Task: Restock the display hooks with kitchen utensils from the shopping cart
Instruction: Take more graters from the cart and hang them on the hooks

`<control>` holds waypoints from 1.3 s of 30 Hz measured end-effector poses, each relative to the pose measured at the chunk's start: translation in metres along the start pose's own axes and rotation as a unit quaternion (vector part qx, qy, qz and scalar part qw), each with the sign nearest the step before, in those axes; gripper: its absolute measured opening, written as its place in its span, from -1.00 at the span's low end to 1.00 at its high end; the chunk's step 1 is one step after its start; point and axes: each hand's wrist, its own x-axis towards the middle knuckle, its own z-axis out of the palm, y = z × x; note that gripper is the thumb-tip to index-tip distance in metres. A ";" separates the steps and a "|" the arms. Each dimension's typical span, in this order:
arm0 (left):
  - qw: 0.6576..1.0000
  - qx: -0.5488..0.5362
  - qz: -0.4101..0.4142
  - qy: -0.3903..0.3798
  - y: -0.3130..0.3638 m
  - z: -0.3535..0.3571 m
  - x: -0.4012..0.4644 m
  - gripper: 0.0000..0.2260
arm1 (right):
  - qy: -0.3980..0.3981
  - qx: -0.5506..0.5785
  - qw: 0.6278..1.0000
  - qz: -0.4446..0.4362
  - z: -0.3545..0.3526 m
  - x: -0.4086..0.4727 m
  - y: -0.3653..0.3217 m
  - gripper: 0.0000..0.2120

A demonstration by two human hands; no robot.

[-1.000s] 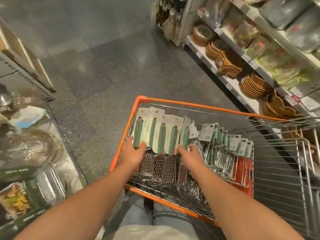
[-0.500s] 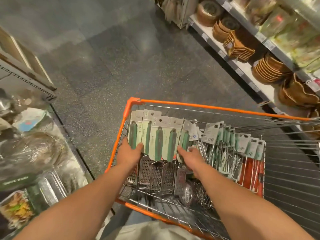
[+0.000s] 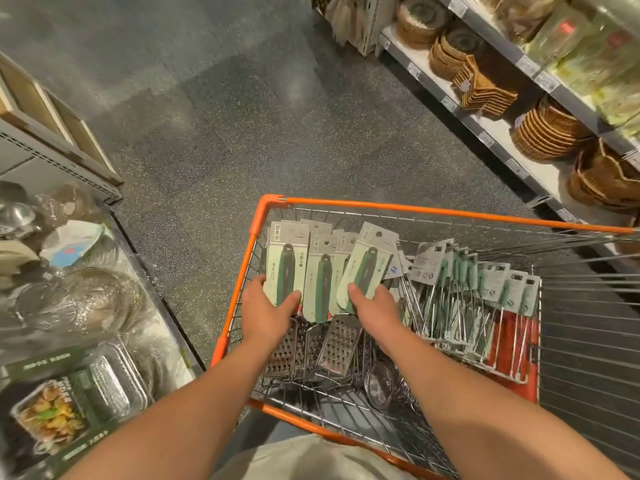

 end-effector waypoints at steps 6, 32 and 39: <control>0.998 0.042 0.016 0.053 0.011 0.000 -0.015 -0.36 | 0.026 -0.054 0.998 -0.034 0.009 -0.004 -0.002 -0.24; 0.996 -0.025 -0.040 -0.071 0.036 0.040 -0.027 -0.33 | -0.005 0.081 0.997 -0.001 -0.011 0.010 0.005 -0.25; 0.999 0.036 -0.014 -0.018 0.030 0.037 -0.025 -0.45 | 0.060 0.084 0.994 -0.024 0.011 -0.004 0.008 -0.43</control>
